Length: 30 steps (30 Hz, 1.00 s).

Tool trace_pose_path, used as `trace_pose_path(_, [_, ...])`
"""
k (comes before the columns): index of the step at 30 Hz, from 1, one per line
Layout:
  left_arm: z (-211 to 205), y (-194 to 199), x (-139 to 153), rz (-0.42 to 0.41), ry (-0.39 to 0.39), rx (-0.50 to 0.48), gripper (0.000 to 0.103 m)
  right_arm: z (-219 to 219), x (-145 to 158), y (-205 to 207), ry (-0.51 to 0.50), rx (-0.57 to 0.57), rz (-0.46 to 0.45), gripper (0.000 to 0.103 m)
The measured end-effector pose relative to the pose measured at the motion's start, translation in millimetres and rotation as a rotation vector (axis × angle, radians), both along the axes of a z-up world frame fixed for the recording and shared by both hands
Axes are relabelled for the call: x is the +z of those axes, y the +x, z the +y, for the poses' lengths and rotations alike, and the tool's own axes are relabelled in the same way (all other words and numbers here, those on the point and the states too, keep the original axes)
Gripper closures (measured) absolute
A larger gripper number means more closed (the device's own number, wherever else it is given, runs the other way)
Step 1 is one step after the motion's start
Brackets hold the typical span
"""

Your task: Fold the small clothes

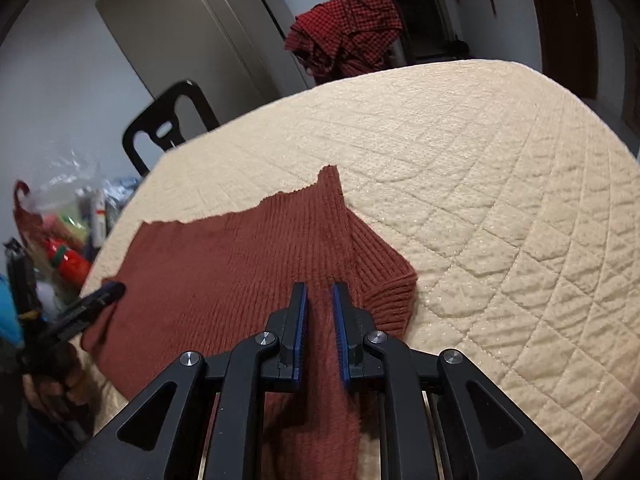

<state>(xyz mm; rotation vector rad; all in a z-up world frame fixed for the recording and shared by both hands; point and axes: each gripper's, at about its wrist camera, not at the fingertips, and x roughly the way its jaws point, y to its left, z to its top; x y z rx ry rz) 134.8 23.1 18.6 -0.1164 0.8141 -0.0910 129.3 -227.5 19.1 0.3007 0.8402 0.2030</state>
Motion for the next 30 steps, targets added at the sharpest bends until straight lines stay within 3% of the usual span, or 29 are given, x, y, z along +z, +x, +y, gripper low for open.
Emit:
trace_pose_path(4, [4,-5,4,-0.003,-0.018,0.006,0.066,3,9,-6,-0.017,-0.001,0.007,0.090])
trace_pose_path(9, [12,-38,18,-0.042,-0.029,0.006,0.066,12,28,-39,-0.035,0.030,-0.050,0.090])
trace_pose_path(13, [17,-59,16,-0.032,-0.021,0.011,0.066,19,25,-63,-0.043,0.055,-0.043,0.090])
trace_pose_path(18, [15,-59,3,-0.012,0.036,0.013,0.067,16,4,-61,-0.065,0.032,0.004,0.091])
trace_pose_path(26, [25,-78,11,-0.022,0.018,0.035,0.067,15,19,-78,-0.069,0.037,-0.011,0.089])
trace_pose_path(30, [31,-98,14,-0.018,-0.020,0.040,0.067,10,20,-98,-0.031,0.018,-0.005,0.064])
